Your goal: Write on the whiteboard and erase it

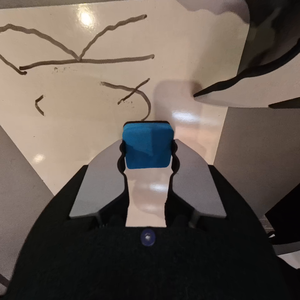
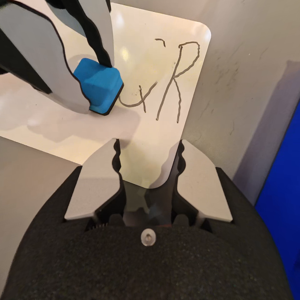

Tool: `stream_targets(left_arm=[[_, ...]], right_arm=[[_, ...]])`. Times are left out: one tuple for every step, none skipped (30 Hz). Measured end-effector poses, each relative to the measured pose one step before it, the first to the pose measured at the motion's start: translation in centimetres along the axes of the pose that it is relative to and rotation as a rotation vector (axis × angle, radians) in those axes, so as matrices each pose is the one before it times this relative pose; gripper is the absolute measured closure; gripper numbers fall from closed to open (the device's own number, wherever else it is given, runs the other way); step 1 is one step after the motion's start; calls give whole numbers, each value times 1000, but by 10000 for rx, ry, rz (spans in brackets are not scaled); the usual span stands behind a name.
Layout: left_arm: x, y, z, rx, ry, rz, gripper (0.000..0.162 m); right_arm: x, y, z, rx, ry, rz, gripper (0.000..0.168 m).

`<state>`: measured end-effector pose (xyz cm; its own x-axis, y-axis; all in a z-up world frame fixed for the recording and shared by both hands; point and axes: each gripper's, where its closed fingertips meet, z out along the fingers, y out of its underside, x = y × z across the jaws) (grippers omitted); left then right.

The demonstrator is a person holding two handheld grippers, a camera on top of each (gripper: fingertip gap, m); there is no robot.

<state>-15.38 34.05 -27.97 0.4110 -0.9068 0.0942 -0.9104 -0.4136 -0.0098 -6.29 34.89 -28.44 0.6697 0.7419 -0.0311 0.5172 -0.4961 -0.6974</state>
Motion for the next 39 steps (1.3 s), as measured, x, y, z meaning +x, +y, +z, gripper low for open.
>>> stream_targets(left_arm=[[58, -11, -88, -26, -13, 40, 108], [374, -39, -244, 174, 61, -7, 102], [945, -54, -572, 518, 261, -118, 84], [485, -77, -968, 959, -77, -225, 73], [413, 400, -1279, 973, -188, -338, 75], [590, 830, -1399, 920, -89, -405, 74], [385, 1192, -1430, 834, -267, -398, 75], [-376, 1692, -1426, 576, -669, -474, 78], [-278, 2299, -1236, 245, -697, -427, 84], [-185, 2421, -973, 49, -638, -343, 86], [-135, 2455, -565, 8, -601, -335, 86], [183, 2217, -156, -49, -240, -194, 87], [585, 1831, 74, -94, 45, -69, 90], [486, 1218, 340, 26, 42, -29, 93], [545, 916, 496, 2, 159, -36, 92], [357, 956, 618, -172, 65, -117, 89], [-236, 426, 643, -70, -233, -130, 74], [-137, -13, 130, 188, -104, -160, 69], [-320, 70, -97, 89, -42, -240, 76], [-484, 119, -129, 91, -152, -233, 79], [-229, 211, -15, 32, -58, -247, 73], [-46, 146, 118, 61, 54, -287, 71], [6, 67, 58, 149, 31, -232, 71], [-153, -92, 117, 231, -109, -81, 73], [-78, -183, 101, 210, -29, -55, 75], [-31, -139, 103, 85, 10, 9, 75], [52, -80, 66, 1, 11, 27, 75], [-12, -109, 45, 27, 2, 8, 76], [-80, -123, 48, 63, 0, 3, 78], [-92, -120, 43, 84, -12, -7, 82], [-163, -97, 38, 90, -6, 2, 85], [-106, -51, -24, 53, 23, 37, 89], [-120, -78, 46, -9, 42, 49, 89], [-123, -70, 47, -40, 46, 73, 89], [-57, -59, 14, -40, 63, 81, 89], [-146, -185, 138, -36, 51, 88, 89], [-139, -162, 79, -10, 52, 87, 90], [-144, -177, 76, -4, 46, 60, 90], [-80, -151, 61, -23, 34, 48, 90]], right_arm=[[-8, 5, -5, 0, 0, 0, 99], [1, 3, -17, 0, -6, 7, 99], [-2, 9, -10, 1, -7, 9, 100], [-9, 9, -23, -1, -9, 4, 100], [-7, 22, -34, -3, -9, -1, 100], [-27, 32, -41, -7, -15, -14, 99], [-86, 41, -43, -14, -50, -53, 97], [-151, 40, -30, -30, -83, -119, 94], [-98, 11, -102, -19, -40, -262, 94], [-16, 1, -257, -12, 46, -379, 104], [-208, -143, -415, 1, -27, -363, 107], [-530, -465, -522, 81, -185, -255, 106], [-774, -762, -523, 133, -314, -192, 104], [-908, -855, -452, 57, -400, -225, 103], [-834, -867, -337, -46, -390, -314, 101], [-546, -827, -250, -116, -230, -395, 99], [-193, -772, -214, -173, -35, -470, 99], [28, -712, -214, -196, 58, -495, 99], [90, -622, -181, -204, 27, -461, 99], [117, -474, -149, -225, -24, -399, 98], [212, -341, -96, -230, -21, -326, 98], [304, -258, -12, -210, 12, -268, 98], [365, -184, 123, -188, 24, -221, 98], [301, -86, 296, -199, -44, -182, 99], [164, -4, 457, -226, -151, -157, 100], [67, 89, 565, -254, -217, -182, 101], [9, 154, 607, -283, -245, -231, 101], [-92, 143, 603, -289, -287, -290, 101], [-128, 133, 553, -293, -277, -352, 100], [-207, 73, 484, -269, -285, -435, 101], [-230, -3, 434, -202, -270, -488, 102], [48, -62, 396, -153, -105, -434, 102], [477, -30, 365, -198, 139, -328, 101], [555, 26, 321, -233, 166, -274, 101], [407, -130, 279, -122, 46, -202, 102], [283, -287, 255, -16, -72, -94, 103], [104, -327, 254, 3, -206, -30, 106], [-37, -249, 341, -33, -290, -22, 108], [204, -68, 428, -151, -106, -28, 112]])
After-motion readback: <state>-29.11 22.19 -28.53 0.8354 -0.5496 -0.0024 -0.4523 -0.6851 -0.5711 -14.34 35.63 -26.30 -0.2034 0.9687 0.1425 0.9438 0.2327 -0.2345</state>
